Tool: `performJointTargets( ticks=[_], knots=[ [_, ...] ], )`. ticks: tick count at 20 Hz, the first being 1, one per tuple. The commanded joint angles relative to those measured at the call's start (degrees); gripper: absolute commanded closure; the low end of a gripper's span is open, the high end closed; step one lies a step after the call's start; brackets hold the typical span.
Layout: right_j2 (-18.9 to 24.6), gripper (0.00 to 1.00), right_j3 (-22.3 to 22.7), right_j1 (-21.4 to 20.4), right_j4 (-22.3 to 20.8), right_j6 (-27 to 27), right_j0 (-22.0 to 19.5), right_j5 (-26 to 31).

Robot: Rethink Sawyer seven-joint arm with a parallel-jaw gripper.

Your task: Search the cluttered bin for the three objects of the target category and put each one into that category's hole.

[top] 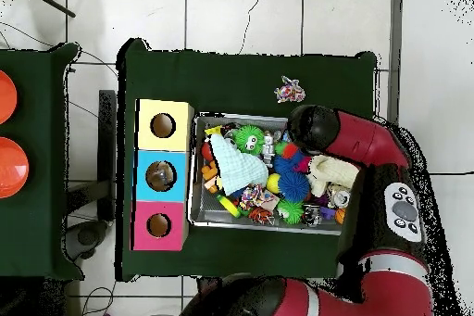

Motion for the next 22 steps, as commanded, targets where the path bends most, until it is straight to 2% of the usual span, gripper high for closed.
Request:
performJointTargets(
  ticks=[1, 9, 13, 14, 22],
  knots=[
    [4.26, 1.00, 1.01, -0.21, 0.28, 4.42, -0.86, 5.74],
    [7.39, 1.00, -1.15, 1.50, -2.23, -3.39, -2.93, 6.16],
    [7.81, 1.00, -0.99, 1.42, -2.22, -3.10, -3.26, 6.26],
    [7.92, 0.00, -1.18, 1.47, -2.30, -2.57, -3.31, 6.45],
    [7.75, 0.00, -1.72, 1.78, -3.48, -3.35, -2.98, 6.30]
  ],
)
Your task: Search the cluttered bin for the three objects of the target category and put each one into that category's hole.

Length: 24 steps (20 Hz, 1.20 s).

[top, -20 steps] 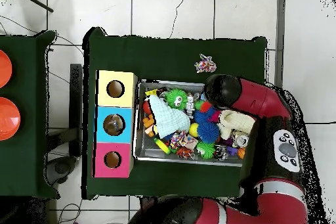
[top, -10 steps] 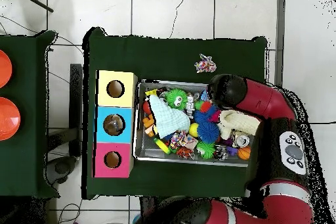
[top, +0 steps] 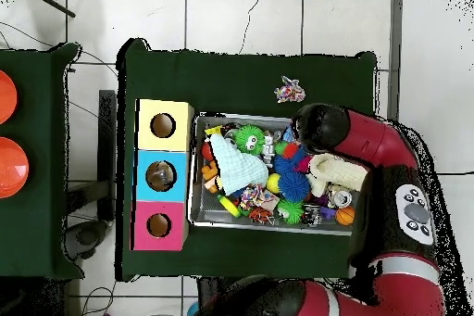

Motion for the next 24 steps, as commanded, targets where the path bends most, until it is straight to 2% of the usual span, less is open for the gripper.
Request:
performJointTargets(
  ticks=[1, 7, 11, 18, 24],
  knots=[
    [5.63, 0.00, -1.41, 2.01, -3.47, -3.39, -0.76, 6.28],
    [6.07, 0.00, -2.95, 2.04, -5.23, -6.20, -0.40, 6.20],
    [8.07, 0.00, -3.40, 1.94, -8.24, -10.98, -0.99, 5.08],
    [12.19, 0.00, -4.17, 1.98, -10.96, -14.96, -2.55, 6.10],
    [14.56, 0.00, -3.65, 1.63, -13.56, -15.50, -3.63, 6.61]
  ],
)
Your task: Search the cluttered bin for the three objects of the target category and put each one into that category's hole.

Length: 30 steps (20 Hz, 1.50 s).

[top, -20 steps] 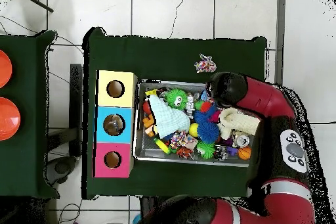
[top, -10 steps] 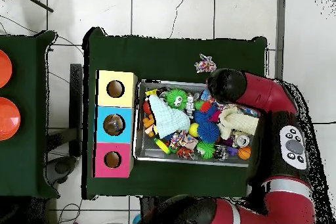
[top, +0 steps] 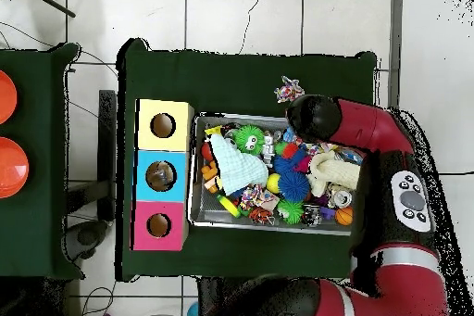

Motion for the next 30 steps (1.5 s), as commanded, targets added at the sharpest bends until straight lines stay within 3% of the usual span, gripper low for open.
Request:
performJointTargets(
  ticks=[1, 6, 11, 20, 30],
  knots=[
    [7.95, 0.00, -0.11, 1.53, -4.39, -14.90, -2.05, 6.97],
    [9.90, 0.00, 0.93, 0.89, -3.49, -12.54, -3.94, 8.92],
    [12.66, 0.00, 2.28, -0.18, -5.00, -16.23, -6.42, 9.40],
    [14.44, 0.00, 0.89, -3.00, -3.10, -15.04, -7.48, 22.08],
    [13.93, 0.00, 4.11, -7.13, -4.14, -9.86, -7.01, 23.18]
  ],
)
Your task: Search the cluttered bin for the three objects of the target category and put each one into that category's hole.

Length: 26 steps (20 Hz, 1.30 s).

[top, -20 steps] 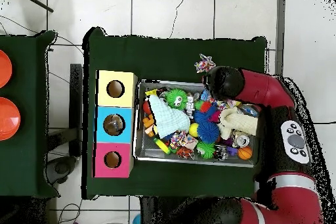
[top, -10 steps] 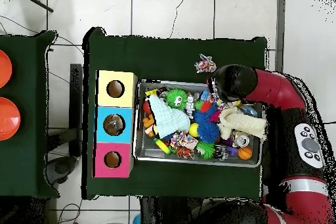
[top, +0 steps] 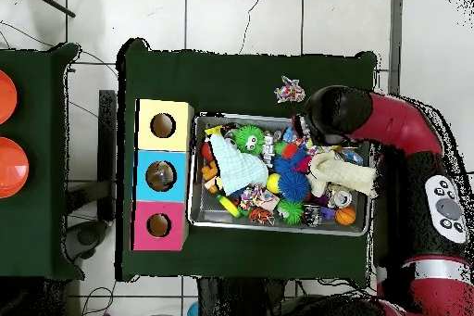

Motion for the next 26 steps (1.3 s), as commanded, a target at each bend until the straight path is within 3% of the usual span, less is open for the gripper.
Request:
performJointTargets(
  ticks=[1, 15, 26],
  knots=[
    [4.76, 0.00, 4.53, -3.90, -1.70, -9.55, -0.08, 4.98],
    [4.71, 0.00, 5.63, -0.89, -3.76, -7.24, 0.54, 0.14],
    [4.11, 0.00, 9.60, 3.37, -7.36, -3.50, -1.24, -12.41]
  ],
)
